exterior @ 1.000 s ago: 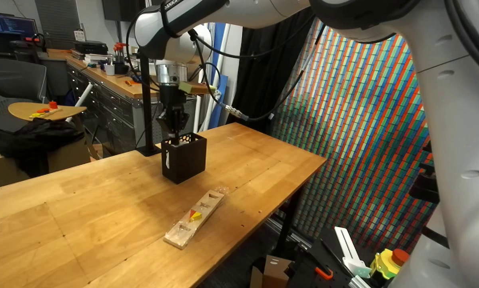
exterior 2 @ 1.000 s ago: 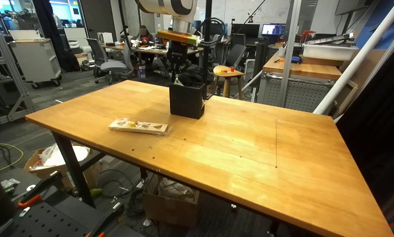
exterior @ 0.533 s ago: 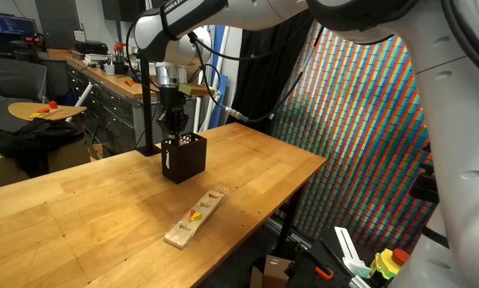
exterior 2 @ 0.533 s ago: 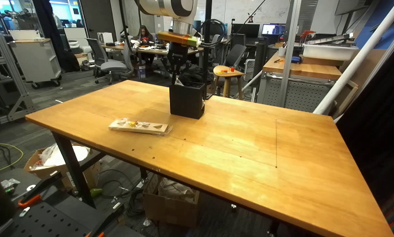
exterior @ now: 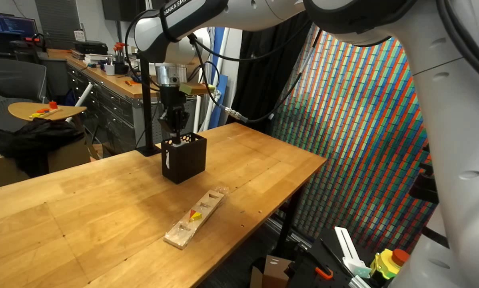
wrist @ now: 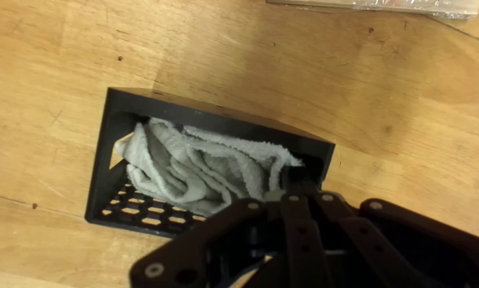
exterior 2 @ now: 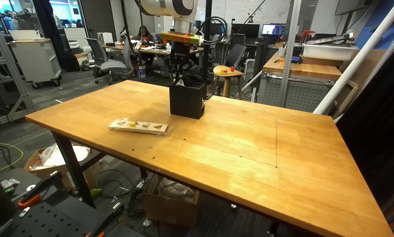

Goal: Pick the cloth and shove it in the black box

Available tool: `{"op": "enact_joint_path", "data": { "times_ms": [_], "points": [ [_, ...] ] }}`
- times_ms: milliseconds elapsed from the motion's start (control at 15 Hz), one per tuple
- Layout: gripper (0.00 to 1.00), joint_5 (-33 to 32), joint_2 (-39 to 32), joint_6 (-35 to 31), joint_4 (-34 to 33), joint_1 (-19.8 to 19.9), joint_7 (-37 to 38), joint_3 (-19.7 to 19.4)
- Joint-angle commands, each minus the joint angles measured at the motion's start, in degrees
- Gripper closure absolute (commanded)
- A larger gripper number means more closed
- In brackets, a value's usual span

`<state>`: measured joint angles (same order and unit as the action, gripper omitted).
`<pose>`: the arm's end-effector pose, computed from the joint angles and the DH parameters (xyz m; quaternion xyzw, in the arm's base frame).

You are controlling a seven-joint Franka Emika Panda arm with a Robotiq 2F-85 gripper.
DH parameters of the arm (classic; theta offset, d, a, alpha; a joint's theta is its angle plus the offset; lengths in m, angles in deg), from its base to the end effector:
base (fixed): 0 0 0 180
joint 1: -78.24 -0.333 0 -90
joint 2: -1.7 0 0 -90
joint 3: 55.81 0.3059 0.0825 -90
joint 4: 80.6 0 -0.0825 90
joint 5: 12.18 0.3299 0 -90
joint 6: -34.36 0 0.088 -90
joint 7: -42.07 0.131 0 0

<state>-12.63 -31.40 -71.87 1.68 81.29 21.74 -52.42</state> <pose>0.6356 -0.0032 0.3345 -0.9810 -0.1768 0.0758 0.0264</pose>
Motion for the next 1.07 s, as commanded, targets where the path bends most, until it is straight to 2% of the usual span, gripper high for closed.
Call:
{"op": "enact_joint_path", "data": {
  "times_ms": [0, 533, 1000],
  "points": [
    [1.0, -0.29, -1.11, 0.12, -1.51, -0.13, -0.61, -0.01],
    [1.0, -5.11, -4.81, 3.48, -6.06, -0.49, -1.73, -0.82],
    [1.0, -4.6, -9.84, 3.31, -10.32, 0.72, -3.59, -0.71]
  ]
}}
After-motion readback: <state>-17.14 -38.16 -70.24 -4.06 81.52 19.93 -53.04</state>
